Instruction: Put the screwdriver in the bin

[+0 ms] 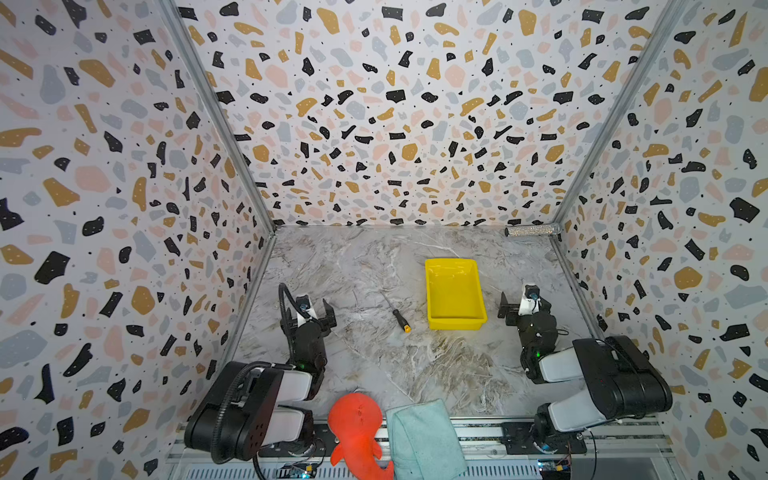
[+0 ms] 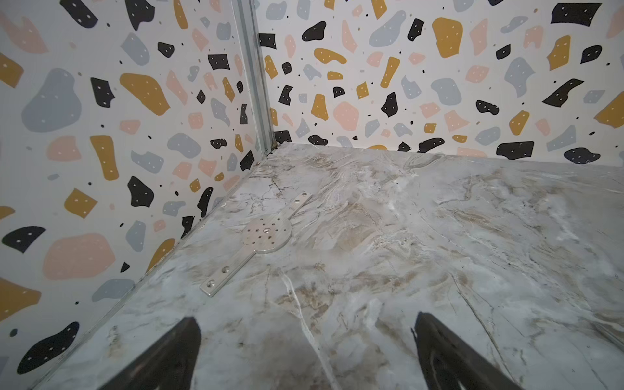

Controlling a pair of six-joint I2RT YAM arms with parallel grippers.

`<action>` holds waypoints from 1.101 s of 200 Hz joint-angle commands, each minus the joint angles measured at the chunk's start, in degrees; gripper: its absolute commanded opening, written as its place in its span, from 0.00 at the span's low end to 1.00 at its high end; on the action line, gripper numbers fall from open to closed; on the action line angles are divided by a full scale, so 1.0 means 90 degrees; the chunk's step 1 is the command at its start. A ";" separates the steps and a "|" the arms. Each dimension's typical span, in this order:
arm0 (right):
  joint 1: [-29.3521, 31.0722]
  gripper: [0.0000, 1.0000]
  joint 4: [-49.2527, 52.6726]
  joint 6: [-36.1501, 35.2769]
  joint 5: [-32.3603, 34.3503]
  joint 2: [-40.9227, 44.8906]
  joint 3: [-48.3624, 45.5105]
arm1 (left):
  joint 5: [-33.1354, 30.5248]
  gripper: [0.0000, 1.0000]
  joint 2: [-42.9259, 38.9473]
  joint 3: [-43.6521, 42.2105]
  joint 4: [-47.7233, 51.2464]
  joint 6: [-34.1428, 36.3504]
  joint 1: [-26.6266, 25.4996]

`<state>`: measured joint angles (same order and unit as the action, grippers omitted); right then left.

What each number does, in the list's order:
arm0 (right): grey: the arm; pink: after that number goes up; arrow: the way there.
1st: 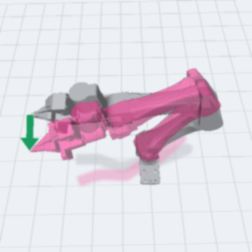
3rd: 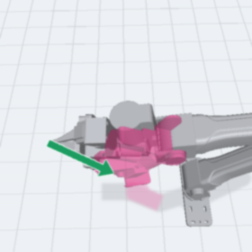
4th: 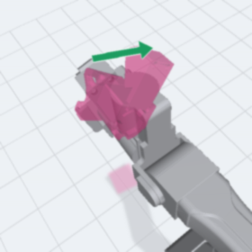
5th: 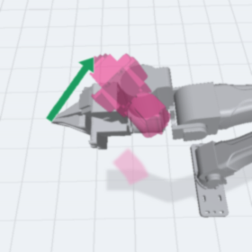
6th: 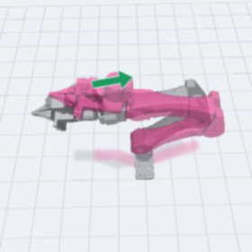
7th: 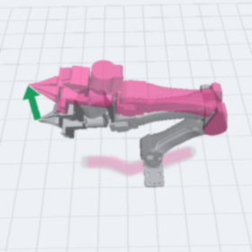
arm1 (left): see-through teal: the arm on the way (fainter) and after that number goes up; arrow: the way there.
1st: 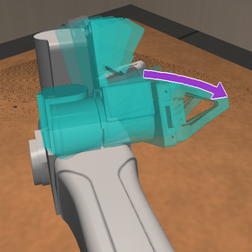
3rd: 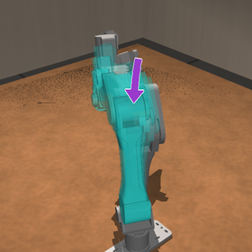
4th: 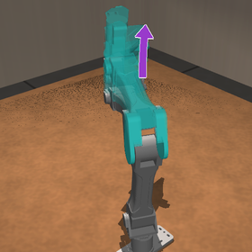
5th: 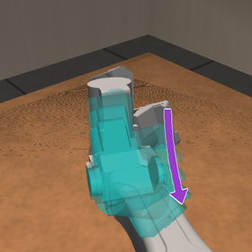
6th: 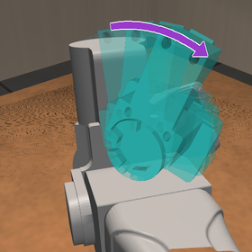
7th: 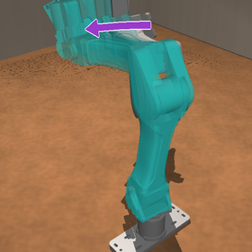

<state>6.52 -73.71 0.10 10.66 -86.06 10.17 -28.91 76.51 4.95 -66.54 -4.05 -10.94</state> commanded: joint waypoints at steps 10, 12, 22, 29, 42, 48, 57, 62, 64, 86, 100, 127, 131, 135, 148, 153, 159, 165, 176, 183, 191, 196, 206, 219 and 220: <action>-0.0022 0.99 0.0017 0.0018 -0.0041 0.0062 0.0080 | 0.0037 1.00 -0.0078 0.0046 -0.0380 -0.0028 -0.0005; -0.0022 0.99 0.0012 0.0013 -0.0041 0.0066 0.0080 | 0.0038 1.00 -0.0082 0.0046 -0.0380 -0.0033 -0.0005; -0.0024 0.99 0.0016 0.0010 -0.0041 0.0064 0.0080 | 0.0038 1.00 -0.0077 0.0046 -0.0380 -0.0028 -0.0005; -0.0036 0.99 0.0016 0.0012 -0.0046 0.0063 0.0080 | 0.0038 1.00 -0.0087 0.0046 -0.0380 -0.0028 -0.0011; -0.0037 0.99 0.0016 0.0004 -0.0051 0.0062 0.0080 | 0.0038 1.00 -0.0089 0.0046 -0.0380 -0.0030 0.0001; -0.0033 0.99 0.0021 0.0014 -0.0046 0.0066 0.0080 | 0.0038 1.00 -0.0083 0.0046 -0.0380 -0.0030 -0.0002; -0.0034 0.99 0.0016 0.0018 -0.0046 0.0061 0.0080 | 0.0038 1.00 -0.0083 0.0046 -0.0380 -0.0026 0.0000; -0.0036 0.99 0.0015 0.0009 -0.0053 0.0069 0.0080 | 0.0037 1.00 -0.0083 0.0046 -0.0380 -0.0028 -0.0005; -0.0038 0.99 0.0016 0.0006 -0.0052 0.0065 0.0073 | 0.0038 1.00 -0.0083 0.0046 -0.0380 -0.0028 0.0000; -0.0032 0.99 0.0014 0.0015 -0.0051 0.0069 0.0074 | 0.0038 1.00 -0.0089 0.0046 -0.0380 -0.0028 -0.0002; -0.0036 0.99 0.0015 0.0009 -0.0051 0.0075 0.0071 | 0.0038 1.00 -0.0084 0.0046 -0.0380 -0.0034 -0.0005; -0.0032 0.99 0.0012 0.0005 -0.0050 0.0070 0.0071 | 0.0038 1.00 -0.0086 0.0046 -0.0380 -0.0027 -0.0005; -0.0037 0.99 0.0012 0.0014 -0.0049 0.0070 0.0071 | 0.0035 1.00 -0.0088 0.0046 -0.0380 -0.0028 -0.0008; -0.0037 0.99 0.0011 0.0013 -0.0049 0.0071 0.0071 | 0.0038 1.00 -0.0083 0.0046 -0.0380 -0.0028 -0.0005; -0.0040 0.99 0.0008 0.0008 -0.0051 0.0070 0.0071 | 0.0035 1.00 -0.0083 0.0046 -0.0380 -0.0030 -0.0008; -0.0034 0.99 0.0007 0.0009 -0.0046 0.0070 0.0071 | 0.0038 1.00 -0.0083 0.0046 -0.0380 -0.0032 -0.0005; -0.0032 0.99 0.0004 0.0016 -0.0051 0.0070 0.0072 | 0.0043 1.00 -0.0093 0.0046 -0.0380 -0.0028 -0.0008; -0.0034 0.99 0.0010 0.0018 -0.0049 0.0078 0.0075 | 0.0047 1.00 -0.0087 0.0046 -0.0379 -0.0028 -0.0008; -0.0035 0.99 0.0015 0.0018 -0.0051 0.0070 0.0073 | 0.0045 1.00 -0.0084 0.0046 -0.0380 -0.0031 -0.0005; -0.0033 0.99 0.0009 0.0018 -0.0051 0.0073 0.0074 | 0.0043 1.00 -0.0083 0.0046 -0.0380 -0.0028 -0.0004; -0.0033 0.99 0.0006 0.0014 -0.0051 0.0075 0.0062 | 0.0037 1.00 -0.0088 0.0046 -0.0381 -0.0029 -0.0004; -0.0033 0.99 -0.0008 0.0018 -0.0053 0.0076 0.0061 | 0.0038 1.00 -0.0098 0.0036 -0.0385 -0.0028 -0.0004; -0.0036 0.99 -0.0022 -0.0001 -0.0051 0.0079 0.0051 | 0.0216 1.00 -0.0150 0.0048 -0.0394 0.0035 -0.0011; -0.0029 0.99 -0.0025 -0.0002 -0.0051 0.0081 0.0041 | 0.0497 1.00 -0.0543 0.0508 0.0741 0.0246 -0.0064; -0.0030 0.99 -0.0024 -0.0002 -0.0051 0.0081 0.0046 | 0.0478 1.00 -0.0596 0.0584 0.0903 0.0241 -0.0078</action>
<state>6.37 -73.71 0.10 10.46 -86.06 10.17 -27.68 75.94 5.04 -66.04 -3.79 -10.94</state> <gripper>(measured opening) 0.990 0.997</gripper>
